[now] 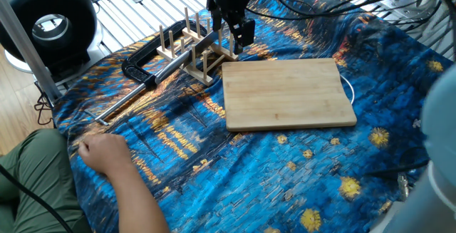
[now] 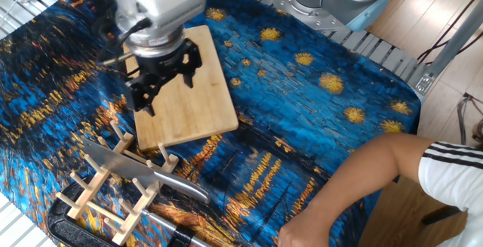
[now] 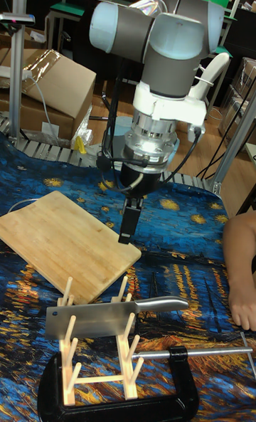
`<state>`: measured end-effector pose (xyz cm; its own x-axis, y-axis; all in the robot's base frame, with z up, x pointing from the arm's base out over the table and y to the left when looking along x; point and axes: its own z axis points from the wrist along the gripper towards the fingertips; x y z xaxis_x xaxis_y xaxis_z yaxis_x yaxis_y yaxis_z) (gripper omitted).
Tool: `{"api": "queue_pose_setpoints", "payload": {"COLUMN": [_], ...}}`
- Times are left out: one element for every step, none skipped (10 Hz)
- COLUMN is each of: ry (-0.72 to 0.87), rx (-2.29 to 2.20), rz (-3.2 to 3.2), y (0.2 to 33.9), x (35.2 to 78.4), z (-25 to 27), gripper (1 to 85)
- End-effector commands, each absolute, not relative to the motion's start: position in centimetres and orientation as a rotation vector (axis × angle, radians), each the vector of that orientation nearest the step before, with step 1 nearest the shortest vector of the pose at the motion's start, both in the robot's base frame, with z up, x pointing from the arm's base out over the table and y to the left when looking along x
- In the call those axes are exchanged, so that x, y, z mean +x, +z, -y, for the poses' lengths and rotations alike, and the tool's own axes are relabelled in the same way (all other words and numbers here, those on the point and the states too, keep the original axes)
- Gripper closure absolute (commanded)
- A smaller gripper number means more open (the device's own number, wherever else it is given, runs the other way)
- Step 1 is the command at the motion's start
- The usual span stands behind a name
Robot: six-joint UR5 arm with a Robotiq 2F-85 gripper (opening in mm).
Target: Put the knife on the cutting board
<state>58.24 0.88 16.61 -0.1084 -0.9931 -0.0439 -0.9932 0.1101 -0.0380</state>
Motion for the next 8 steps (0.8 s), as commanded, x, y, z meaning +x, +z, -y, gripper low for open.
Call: {"api": "queue_pose_setpoints", "payload": {"ry": [0.050, 0.031, 0.024, 0.044, 0.044, 0.045, 0.027, 0.015], "rx": [-2.126, -2.135, -2.130, -2.103, -2.095, -2.079, -2.079, -2.091], "rz": [-2.213, -2.206, -2.205, -2.214, -2.198, -2.199, -2.205, -2.223], "y": [15.4, 14.9, 14.2, 13.1, 12.0, 11.2, 11.0, 11.5], "x": [62.7, 64.1, 65.2, 66.2, 67.2, 67.8, 68.1, 67.5], "z": [0.3, 0.2, -0.1, -0.9, -1.4, -1.8, -1.6, -1.0], "gripper": [0.7, 0.7, 0.7, 1.7, 2.0, 2.0, 2.0, 1.7]}}
